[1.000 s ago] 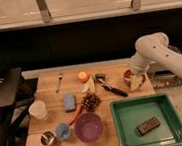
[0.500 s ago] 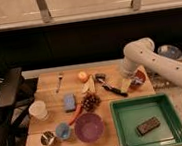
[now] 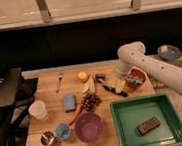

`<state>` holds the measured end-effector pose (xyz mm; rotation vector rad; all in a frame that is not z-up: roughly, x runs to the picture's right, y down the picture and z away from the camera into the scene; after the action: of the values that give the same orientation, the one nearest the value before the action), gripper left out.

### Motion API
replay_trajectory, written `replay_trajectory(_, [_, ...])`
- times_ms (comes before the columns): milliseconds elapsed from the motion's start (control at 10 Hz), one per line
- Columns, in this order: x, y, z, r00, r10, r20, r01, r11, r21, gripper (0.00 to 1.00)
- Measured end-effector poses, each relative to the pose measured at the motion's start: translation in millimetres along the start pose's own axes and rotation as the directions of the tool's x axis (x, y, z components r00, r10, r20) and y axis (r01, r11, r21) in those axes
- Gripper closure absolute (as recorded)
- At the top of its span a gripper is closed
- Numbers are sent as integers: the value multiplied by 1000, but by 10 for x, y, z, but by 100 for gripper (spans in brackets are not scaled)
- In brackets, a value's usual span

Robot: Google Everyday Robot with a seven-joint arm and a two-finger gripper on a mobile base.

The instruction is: Place brush in table surface

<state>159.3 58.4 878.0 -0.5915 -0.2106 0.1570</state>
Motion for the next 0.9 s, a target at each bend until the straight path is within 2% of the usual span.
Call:
replay_trajectory(300, [43, 76, 285, 999, 50, 20, -49, 998, -45, 20])
replay_trajectory(700, [-1, 225, 618, 998, 64, 22, -62, 993, -96, 20])
replay_trajectory(800, [-1, 265, 687, 998, 65, 19, -62, 992, -111, 24])
replay_trajectory(900, [-2, 304, 734, 998, 62, 16, -60, 991, -122, 35])
